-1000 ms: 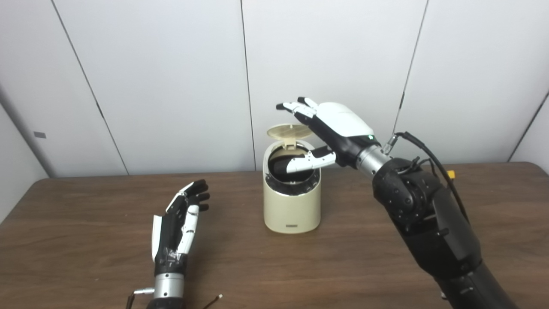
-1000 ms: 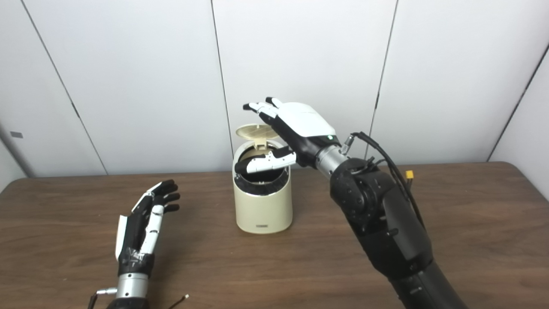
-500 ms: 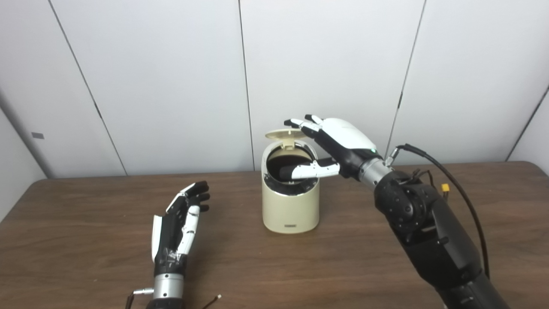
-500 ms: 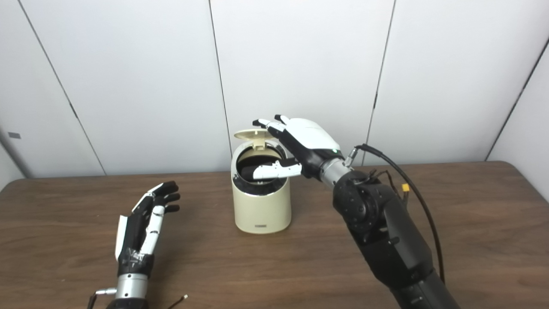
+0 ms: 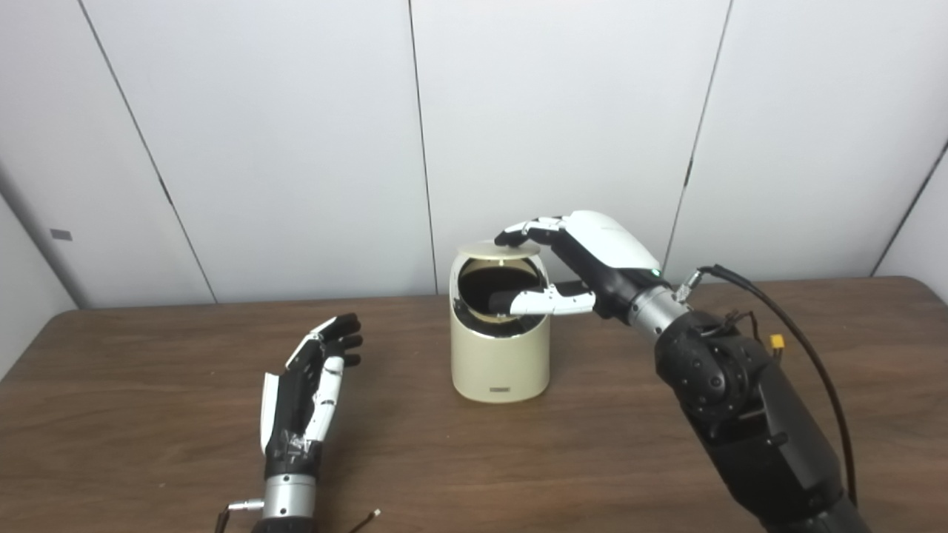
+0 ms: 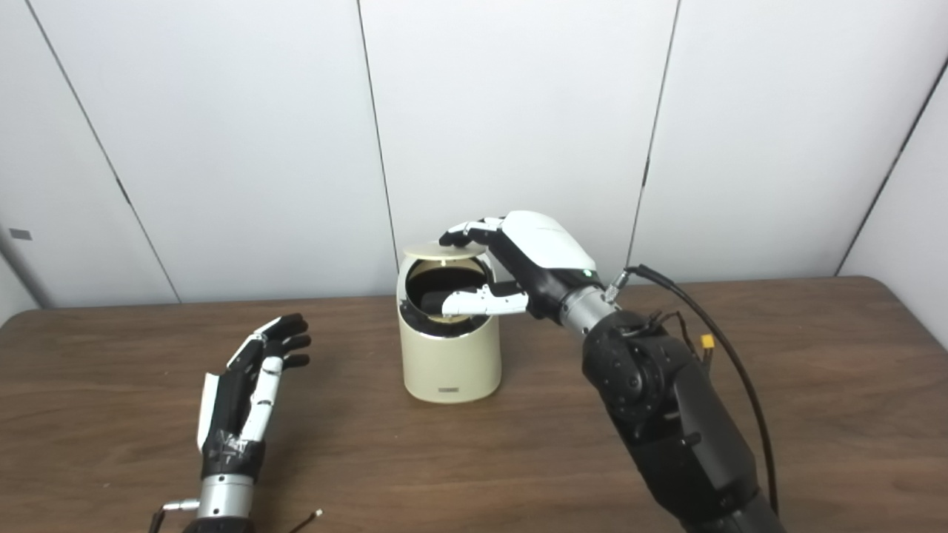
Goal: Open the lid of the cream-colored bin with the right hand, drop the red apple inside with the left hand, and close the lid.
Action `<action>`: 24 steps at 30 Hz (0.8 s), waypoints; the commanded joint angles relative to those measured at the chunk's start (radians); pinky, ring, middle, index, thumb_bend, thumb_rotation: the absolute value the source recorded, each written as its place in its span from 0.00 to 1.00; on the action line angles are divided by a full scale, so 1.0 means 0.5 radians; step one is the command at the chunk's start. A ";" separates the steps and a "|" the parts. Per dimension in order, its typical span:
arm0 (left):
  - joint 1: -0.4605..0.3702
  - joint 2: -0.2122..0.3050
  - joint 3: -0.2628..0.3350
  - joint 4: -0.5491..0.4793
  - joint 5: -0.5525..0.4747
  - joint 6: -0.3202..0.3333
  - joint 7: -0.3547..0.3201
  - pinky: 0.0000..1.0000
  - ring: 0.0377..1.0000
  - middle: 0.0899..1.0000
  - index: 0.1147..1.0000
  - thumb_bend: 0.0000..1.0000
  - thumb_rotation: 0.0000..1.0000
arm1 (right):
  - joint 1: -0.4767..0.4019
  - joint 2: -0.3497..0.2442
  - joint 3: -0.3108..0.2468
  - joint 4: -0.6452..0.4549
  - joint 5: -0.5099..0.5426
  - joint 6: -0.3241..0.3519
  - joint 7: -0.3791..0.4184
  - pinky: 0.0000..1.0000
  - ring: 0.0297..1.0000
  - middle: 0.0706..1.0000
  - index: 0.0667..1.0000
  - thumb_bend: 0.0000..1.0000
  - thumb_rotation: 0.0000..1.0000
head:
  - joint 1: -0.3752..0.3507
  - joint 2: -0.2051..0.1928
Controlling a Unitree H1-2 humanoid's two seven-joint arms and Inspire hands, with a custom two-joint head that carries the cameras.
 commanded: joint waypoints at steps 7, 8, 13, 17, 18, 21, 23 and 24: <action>0.033 -0.026 0.002 -0.047 0.064 -0.003 0.032 0.68 0.74 0.74 0.74 0.34 0.75 | 0.011 -0.064 -0.001 -0.096 -0.015 -0.029 -0.003 0.92 0.87 0.77 0.75 0.88 0.90 | 0.016 0.017; 0.033 -0.026 0.002 -0.049 0.061 -0.005 0.028 0.69 0.75 0.75 0.74 0.34 0.75 | 0.021 -0.072 0.005 -0.094 -0.014 -0.034 0.003 0.92 0.87 0.76 0.75 0.88 0.89 | 0.022 0.021; 0.031 -0.025 0.004 -0.052 0.058 -0.017 0.023 0.70 0.75 0.75 0.74 0.34 0.75 | 0.051 -0.114 0.022 -0.071 0.002 -0.060 0.010 0.92 0.88 0.76 0.77 0.87 0.86 | 0.025 0.029; 0.039 -0.038 0.001 -0.098 0.074 0.024 0.030 0.68 0.74 0.75 0.74 0.35 0.75 | 0.075 -0.138 0.033 -0.073 -0.023 -0.070 0.004 0.93 0.88 0.77 0.76 0.87 0.85 | 0.043 0.066; 0.044 -0.044 -0.001 -0.119 0.070 0.050 0.026 0.68 0.74 0.75 0.73 0.35 0.75 | 0.079 -0.147 0.044 -0.074 -0.039 -0.072 0.008 0.93 0.88 0.77 0.76 0.87 0.84 | 0.046 0.069; 0.057 -0.055 -0.007 -0.160 0.096 0.094 0.033 0.68 0.74 0.75 0.74 0.34 0.75 | 0.090 -0.165 0.062 -0.081 -0.048 -0.056 0.037 0.94 0.89 0.77 0.77 0.86 0.87 | 0.054 0.082; 0.064 -0.066 -0.008 -0.179 0.111 0.114 0.040 0.67 0.74 0.75 0.74 0.33 0.75 | 0.093 -0.185 0.082 -0.082 -0.050 -0.043 0.088 0.94 0.89 0.78 0.77 0.86 0.88 | 0.055 0.096; 0.068 -0.071 -0.008 -0.186 0.108 0.123 0.039 0.68 0.74 0.75 0.74 0.33 0.73 | 0.093 -0.194 0.091 -0.085 -0.054 -0.038 0.111 0.96 0.90 0.79 0.79 0.85 0.89 | 0.055 0.093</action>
